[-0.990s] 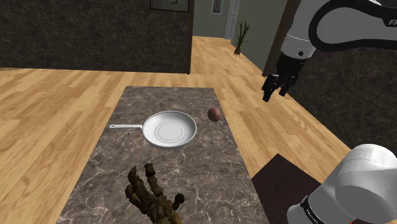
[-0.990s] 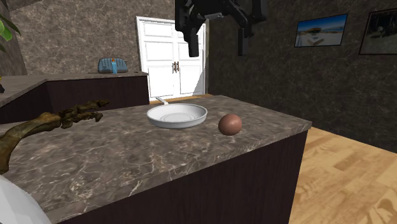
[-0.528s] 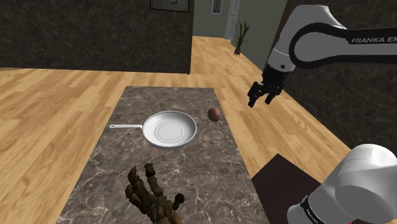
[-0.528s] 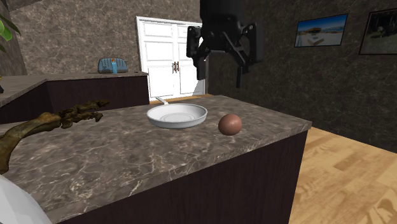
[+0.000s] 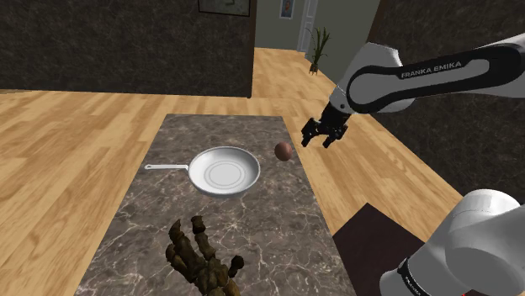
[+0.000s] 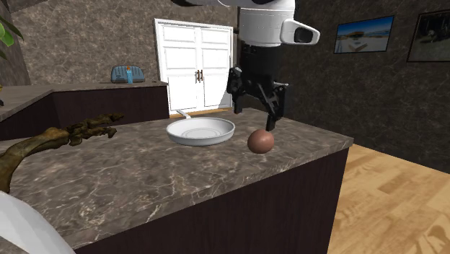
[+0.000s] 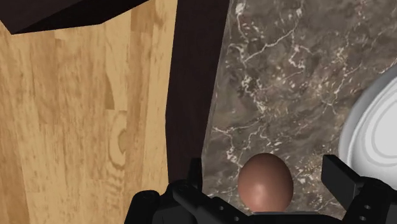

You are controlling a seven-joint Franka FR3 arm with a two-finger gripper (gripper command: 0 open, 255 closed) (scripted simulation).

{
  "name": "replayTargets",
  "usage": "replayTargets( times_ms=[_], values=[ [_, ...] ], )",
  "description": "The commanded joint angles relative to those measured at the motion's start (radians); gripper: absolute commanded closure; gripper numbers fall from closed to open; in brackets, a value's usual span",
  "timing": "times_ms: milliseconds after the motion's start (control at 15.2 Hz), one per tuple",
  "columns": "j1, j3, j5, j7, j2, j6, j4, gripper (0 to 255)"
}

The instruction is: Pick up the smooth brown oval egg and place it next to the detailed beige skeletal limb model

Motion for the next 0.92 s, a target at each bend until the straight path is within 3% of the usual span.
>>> replayTargets(
  times_ms=[0, 198, 396, 858],
  values=[
    [0.024, -0.021, 0.057, -0.013, 0.081, 0.098, 0.012, 0],
    [0.074, -0.057, 0.173, -0.058, 0.198, 0.227, 0.037, 0],
    [0.137, -0.099, 0.341, -0.147, 0.322, 0.331, 0.086, 0],
    [0.173, -0.102, 0.467, -0.236, 0.426, 0.399, 0.112, 0]
  ],
)
